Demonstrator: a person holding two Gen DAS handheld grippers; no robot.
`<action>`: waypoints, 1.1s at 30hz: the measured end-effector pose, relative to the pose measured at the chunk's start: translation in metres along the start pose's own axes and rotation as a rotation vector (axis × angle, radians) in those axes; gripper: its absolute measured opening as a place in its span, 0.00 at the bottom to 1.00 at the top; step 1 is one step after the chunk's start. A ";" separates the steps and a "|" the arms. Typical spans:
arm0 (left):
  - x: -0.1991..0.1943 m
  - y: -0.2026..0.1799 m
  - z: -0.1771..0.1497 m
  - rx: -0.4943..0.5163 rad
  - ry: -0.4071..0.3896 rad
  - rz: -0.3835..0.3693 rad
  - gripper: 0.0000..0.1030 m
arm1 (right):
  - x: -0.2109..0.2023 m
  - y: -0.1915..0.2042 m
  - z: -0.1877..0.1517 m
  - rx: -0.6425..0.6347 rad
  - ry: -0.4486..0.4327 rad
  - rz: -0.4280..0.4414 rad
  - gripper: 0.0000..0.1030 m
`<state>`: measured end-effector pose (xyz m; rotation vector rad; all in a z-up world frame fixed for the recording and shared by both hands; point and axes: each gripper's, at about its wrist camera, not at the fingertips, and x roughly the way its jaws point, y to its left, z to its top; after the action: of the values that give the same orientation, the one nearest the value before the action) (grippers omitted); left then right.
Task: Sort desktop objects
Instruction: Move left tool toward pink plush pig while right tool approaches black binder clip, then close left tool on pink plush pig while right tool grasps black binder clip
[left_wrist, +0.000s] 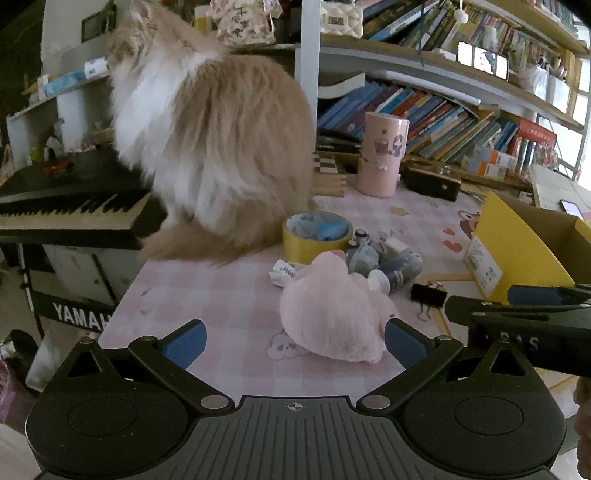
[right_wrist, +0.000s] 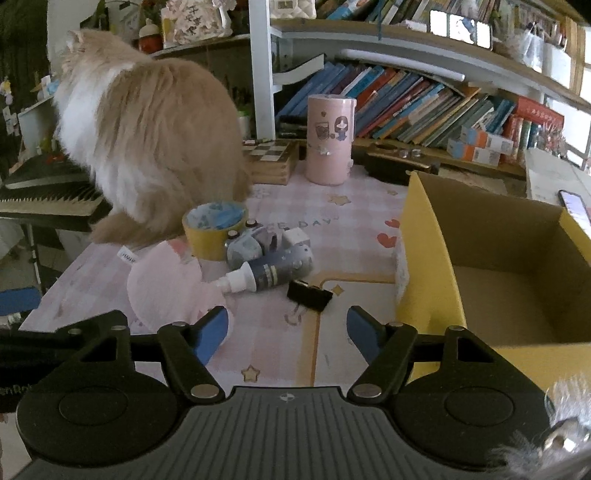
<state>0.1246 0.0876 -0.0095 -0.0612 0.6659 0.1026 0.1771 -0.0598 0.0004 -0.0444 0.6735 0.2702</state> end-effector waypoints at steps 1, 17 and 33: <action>0.003 0.000 0.002 0.001 0.004 -0.003 1.00 | 0.005 0.000 0.003 0.003 0.005 0.001 0.67; 0.075 -0.002 0.024 -0.042 0.142 -0.096 1.00 | 0.059 -0.018 0.036 0.076 0.070 -0.019 0.65; 0.085 0.004 0.026 -0.078 0.169 -0.137 0.67 | 0.105 -0.020 0.034 0.051 0.208 -0.032 0.64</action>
<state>0.2072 0.1001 -0.0418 -0.1922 0.8243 -0.0085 0.2818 -0.0498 -0.0395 -0.0342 0.8853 0.2191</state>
